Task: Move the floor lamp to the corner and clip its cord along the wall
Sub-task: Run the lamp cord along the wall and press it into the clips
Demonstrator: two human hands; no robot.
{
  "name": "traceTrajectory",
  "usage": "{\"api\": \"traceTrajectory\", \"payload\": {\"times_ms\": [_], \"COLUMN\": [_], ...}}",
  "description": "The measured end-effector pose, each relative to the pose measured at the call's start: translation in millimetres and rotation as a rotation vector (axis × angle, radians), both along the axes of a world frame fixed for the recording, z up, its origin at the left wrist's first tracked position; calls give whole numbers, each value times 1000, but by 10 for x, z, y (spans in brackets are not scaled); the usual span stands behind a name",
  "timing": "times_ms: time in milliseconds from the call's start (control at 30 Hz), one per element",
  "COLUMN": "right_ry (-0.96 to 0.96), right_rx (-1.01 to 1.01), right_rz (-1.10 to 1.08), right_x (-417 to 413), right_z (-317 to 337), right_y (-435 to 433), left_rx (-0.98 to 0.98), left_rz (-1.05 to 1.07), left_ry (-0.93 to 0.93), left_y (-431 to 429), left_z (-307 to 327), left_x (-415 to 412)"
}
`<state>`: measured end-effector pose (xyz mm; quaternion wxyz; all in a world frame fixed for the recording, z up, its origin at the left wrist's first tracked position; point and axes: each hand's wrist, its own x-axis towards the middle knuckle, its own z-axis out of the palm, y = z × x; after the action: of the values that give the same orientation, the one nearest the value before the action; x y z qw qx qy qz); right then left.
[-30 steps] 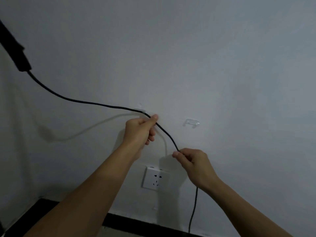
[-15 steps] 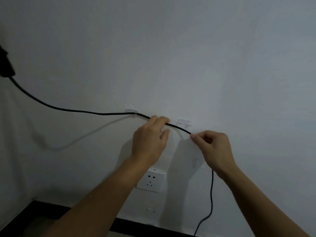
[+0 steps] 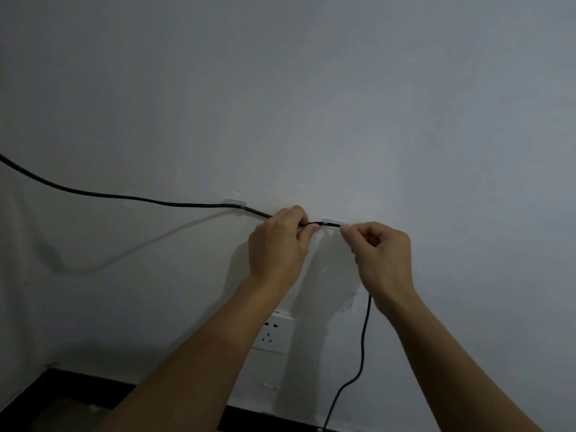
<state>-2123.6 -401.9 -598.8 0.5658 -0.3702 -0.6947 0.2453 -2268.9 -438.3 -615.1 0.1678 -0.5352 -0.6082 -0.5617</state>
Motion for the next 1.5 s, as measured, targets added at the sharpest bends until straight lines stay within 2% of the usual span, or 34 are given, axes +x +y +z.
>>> {"api": "traceTrajectory", "payload": {"times_ms": [133,400,667,867,967,1067,1167,1333,1500], "right_ry": [11,-13,-345,-450,-411,-346,-272,-223,-429], "right_rx": [-16,128,67,27,-20,-107,-166,-173,-205], "right_rz": [1,-195,-149,-189,-162,-113,-71,-52,-38], "right_x": [198,193,257,349,382,424,464,501,559], "right_z": [71,46,-206,-188,-141,-116,-105,-137,-278], "right_y": [56,86,51,67,91,108,116,138,154], "left_rx": [8,6,28,144,-126,-451,-720,-847,-811], "left_rz": [7,9,10,-15,-137,-543,-751,-830,-791], "left_ry": [-13,-30,-47,-108,-180,-507,-575,-641,-728], "left_y": [8,7,17,-20,-72,-121,-137,-202,-223], "left_z": [-10,-1,-14,-241,-680,-1010,-1211,-1406,-1458], "left_x": [3,-5,-26,12,116,320,533,681,629]}}
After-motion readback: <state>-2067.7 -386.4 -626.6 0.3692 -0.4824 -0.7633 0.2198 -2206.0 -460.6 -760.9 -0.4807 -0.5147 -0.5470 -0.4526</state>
